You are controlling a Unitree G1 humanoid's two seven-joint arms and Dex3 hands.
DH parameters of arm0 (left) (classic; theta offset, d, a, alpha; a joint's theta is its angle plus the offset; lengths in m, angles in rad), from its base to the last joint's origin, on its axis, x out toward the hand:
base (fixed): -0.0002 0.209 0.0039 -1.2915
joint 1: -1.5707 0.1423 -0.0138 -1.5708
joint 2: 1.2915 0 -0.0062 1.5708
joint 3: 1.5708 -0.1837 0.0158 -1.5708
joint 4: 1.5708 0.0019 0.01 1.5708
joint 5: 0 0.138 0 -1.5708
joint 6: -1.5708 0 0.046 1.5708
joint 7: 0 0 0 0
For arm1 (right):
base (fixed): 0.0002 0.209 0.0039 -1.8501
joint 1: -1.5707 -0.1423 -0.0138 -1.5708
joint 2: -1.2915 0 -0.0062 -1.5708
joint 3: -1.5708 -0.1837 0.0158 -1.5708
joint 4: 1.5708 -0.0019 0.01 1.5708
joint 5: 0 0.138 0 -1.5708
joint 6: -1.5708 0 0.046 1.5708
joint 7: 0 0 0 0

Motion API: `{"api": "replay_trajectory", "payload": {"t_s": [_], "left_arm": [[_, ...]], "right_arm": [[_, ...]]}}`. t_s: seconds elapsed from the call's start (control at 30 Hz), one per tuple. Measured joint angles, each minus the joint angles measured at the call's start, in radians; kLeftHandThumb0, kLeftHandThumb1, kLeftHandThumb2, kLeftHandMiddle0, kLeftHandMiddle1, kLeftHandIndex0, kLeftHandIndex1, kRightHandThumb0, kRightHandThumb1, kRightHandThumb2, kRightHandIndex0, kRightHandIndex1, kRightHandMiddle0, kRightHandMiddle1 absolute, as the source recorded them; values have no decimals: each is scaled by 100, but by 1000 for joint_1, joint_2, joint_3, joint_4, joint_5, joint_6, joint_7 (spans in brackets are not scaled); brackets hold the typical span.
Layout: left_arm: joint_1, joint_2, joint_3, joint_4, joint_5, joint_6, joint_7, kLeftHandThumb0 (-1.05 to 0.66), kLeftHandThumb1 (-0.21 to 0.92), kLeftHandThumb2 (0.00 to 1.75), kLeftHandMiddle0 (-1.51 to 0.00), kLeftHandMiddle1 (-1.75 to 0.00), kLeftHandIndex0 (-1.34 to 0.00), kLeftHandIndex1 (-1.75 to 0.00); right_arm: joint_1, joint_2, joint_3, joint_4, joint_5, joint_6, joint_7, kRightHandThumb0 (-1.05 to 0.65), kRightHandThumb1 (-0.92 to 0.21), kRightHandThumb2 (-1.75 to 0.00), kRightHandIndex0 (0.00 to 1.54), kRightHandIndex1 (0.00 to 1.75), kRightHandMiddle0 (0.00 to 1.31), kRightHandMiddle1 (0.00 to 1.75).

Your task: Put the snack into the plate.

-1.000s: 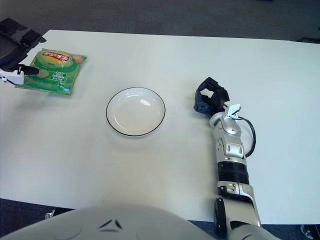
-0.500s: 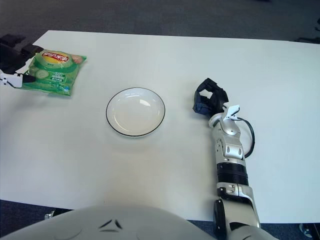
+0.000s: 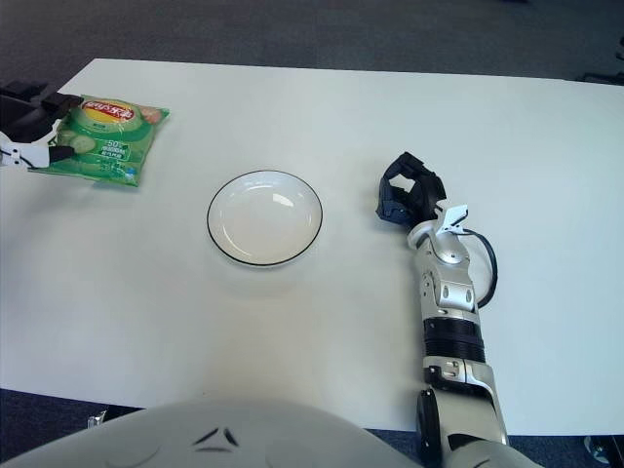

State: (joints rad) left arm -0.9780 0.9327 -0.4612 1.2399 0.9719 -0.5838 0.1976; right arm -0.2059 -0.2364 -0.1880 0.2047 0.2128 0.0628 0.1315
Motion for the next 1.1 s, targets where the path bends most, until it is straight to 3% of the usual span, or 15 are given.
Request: {"api": "replay_trajectory", "payload": {"t_s": [0.4, 0.83, 0.9, 1.1], "left_arm": [[0, -15, -25, 4, -32, -25, -28, -75, 92, 109, -13, -10, 0, -45], [29, 3, -41, -79, -61, -120, -28, -68, 92, 103, -35, -23, 0, -73], [51, 19, -35, -130, -74, -137, -40, -68, 92, 102, -33, -44, 0, -82], [138, 62, 15, -327, -156, -172, -127, -69, 92, 103, -29, -62, 0, -92]], "right_arm": [[4, 0, 0, -11, 0, 9, 1, -48, -33, -130, 130, 175, 60, 175], [13, 0, 1, -28, 0, 20, 3, -48, -34, -129, 130, 175, 60, 175], [14, 1, 1, -30, 0, 22, 3, -48, -34, -129, 130, 175, 60, 175], [18, 1, 1, -37, 0, 27, 3, -48, -33, -129, 130, 175, 60, 175]]}}
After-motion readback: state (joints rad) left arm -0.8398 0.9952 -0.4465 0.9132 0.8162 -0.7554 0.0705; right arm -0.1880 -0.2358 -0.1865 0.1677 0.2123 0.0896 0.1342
